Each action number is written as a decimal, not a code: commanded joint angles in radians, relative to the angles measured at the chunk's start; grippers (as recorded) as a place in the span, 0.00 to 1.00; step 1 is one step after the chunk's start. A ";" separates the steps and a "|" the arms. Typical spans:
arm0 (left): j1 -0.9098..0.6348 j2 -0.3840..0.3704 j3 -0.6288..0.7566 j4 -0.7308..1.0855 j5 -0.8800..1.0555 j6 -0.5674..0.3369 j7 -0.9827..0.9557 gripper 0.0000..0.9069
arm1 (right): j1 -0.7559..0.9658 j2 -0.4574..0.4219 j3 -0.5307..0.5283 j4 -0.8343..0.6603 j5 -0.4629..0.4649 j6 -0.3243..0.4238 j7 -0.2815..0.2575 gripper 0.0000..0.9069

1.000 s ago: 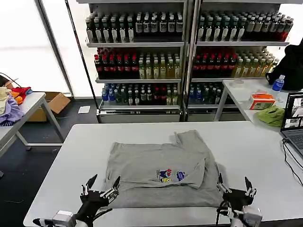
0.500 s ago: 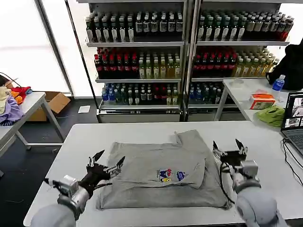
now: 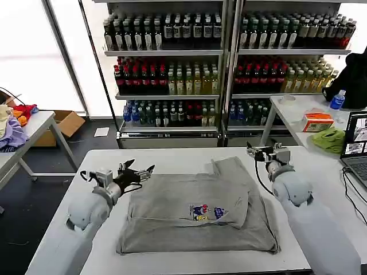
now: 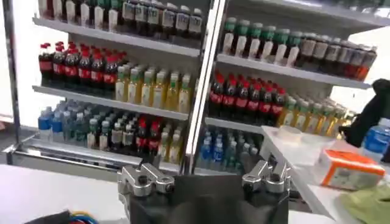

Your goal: Fold and organize the clothes.

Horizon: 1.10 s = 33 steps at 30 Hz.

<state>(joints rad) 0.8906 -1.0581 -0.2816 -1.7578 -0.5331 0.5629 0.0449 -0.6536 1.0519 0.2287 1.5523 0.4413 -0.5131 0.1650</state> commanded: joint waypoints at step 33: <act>-0.125 -0.045 0.076 0.321 0.049 0.014 -0.005 1.00 | 0.133 0.249 -0.035 -0.453 -0.092 0.037 -0.016 1.00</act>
<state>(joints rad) 0.7678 -1.0973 -0.2089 -1.4567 -0.4905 0.5756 0.0399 -0.5260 1.2820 0.1947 1.1496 0.3523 -0.4821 0.1485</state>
